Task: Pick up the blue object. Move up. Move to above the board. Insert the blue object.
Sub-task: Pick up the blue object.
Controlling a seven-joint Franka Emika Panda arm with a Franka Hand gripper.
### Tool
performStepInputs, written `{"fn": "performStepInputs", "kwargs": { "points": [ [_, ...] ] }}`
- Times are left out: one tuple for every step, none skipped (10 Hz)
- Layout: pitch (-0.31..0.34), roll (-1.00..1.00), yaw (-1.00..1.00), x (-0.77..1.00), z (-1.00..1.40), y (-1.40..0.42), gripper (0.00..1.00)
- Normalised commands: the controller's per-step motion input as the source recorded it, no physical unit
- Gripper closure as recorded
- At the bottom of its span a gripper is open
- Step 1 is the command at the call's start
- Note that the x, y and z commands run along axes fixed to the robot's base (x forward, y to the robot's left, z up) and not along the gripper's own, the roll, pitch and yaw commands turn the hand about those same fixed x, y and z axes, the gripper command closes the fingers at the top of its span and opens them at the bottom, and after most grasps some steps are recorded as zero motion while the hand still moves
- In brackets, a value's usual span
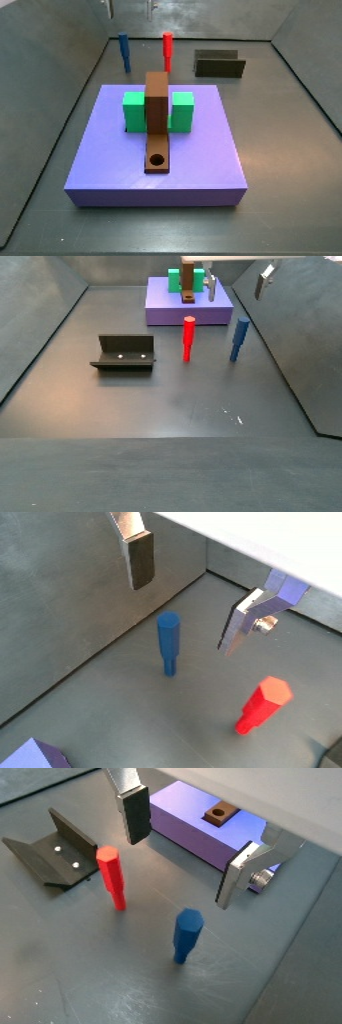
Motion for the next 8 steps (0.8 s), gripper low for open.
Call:
{"fn": "performStepInputs", "kwargs": {
  "points": [
    [-0.017,0.06,0.0,-0.13,-0.14,0.06,0.0],
    [-0.037,0.06,0.0,-0.22,-0.13,0.1,0.0],
    [-0.049,0.08,0.0,-0.26,-0.16,0.16,0.0],
    [-0.056,0.05,0.0,-0.2,-0.18,0.1,0.0],
    [-0.064,0.0,0.0,-0.05,-0.21,0.01,0.0],
    [-0.07,0.0,0.0,0.0,-0.22,0.0,0.0],
    [-0.073,0.0,0.0,0.0,-0.21,0.0,0.0],
    [-0.043,-0.03,0.0,0.0,-0.15,0.02,0.0]
  ]
}}
